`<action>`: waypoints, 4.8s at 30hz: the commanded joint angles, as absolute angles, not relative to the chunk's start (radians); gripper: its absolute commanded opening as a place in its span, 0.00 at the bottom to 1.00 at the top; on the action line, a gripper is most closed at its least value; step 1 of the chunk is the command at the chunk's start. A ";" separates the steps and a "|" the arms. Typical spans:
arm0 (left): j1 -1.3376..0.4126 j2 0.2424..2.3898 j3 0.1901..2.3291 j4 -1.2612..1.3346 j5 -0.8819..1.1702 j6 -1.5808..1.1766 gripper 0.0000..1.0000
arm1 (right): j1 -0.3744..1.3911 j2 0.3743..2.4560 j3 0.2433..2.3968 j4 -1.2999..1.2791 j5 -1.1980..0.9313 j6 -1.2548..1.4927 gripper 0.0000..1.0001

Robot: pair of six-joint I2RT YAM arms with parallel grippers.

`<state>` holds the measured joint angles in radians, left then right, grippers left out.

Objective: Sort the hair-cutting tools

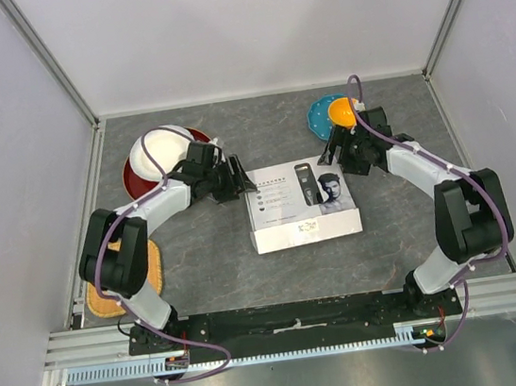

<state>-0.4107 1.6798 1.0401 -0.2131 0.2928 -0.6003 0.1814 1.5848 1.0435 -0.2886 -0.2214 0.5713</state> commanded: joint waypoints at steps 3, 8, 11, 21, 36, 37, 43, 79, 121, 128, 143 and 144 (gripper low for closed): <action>-0.411 1.736 1.068 -0.141 0.345 -0.643 0.70 | 0.183 1.632 1.039 -0.276 -0.222 0.555 0.89; -0.411 1.770 1.081 -0.078 0.370 -0.664 0.68 | 0.183 1.647 0.985 -0.138 -0.368 0.626 0.90; -0.411 1.792 1.121 -0.049 0.383 -0.667 0.68 | 0.189 1.661 0.983 -0.081 -0.400 0.679 0.90; -0.411 1.884 1.259 -0.060 0.325 -0.638 0.68 | 0.235 1.730 1.086 -0.056 -0.353 0.712 0.90; -0.414 1.652 1.117 -0.097 0.225 -0.546 0.79 | 0.238 1.390 1.032 -0.297 0.035 0.594 0.96; -0.416 1.643 1.105 -0.095 0.233 -0.548 0.79 | 0.239 1.378 1.029 -0.307 0.035 0.591 0.96; -0.434 1.528 1.026 -0.176 0.196 -0.607 0.75 | 0.248 1.284 0.948 -0.347 -0.061 0.581 0.95; -0.512 1.447 0.946 -0.416 0.348 -0.502 0.53 | 0.308 1.315 0.859 -0.600 -0.293 0.568 0.83; -0.512 1.453 0.942 -0.437 0.377 -0.486 0.41 | 0.308 1.264 0.836 -0.643 -0.222 0.571 0.57; -0.512 1.456 0.934 -0.436 0.379 -0.492 0.40 | 0.308 1.264 0.825 -0.641 -0.224 0.561 0.56; -0.512 1.480 0.925 -0.408 0.388 -0.500 0.33 | 0.308 1.262 0.782 -0.608 -0.210 0.555 0.47; -0.512 1.480 0.923 -0.407 0.387 -0.500 0.32 | 0.307 1.264 0.778 -0.600 -0.210 0.555 0.46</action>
